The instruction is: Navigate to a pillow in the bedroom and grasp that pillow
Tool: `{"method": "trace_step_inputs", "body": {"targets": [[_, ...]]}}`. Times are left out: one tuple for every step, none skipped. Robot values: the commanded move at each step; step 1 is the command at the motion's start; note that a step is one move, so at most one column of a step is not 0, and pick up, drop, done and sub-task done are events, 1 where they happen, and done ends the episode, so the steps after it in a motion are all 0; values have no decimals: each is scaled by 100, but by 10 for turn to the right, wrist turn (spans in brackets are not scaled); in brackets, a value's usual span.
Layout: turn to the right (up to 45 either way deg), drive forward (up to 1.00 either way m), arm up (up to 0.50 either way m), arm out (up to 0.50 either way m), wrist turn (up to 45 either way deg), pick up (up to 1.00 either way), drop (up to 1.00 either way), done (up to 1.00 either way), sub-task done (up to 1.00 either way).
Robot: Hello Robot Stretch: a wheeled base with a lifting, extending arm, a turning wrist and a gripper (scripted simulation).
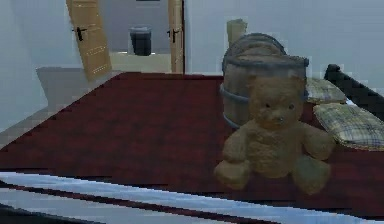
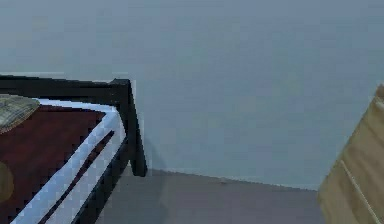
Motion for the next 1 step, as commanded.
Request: {"method": "trace_step_inputs", "body": {"targets": [[450,0,0,0,0,0,0,0,0]]}}
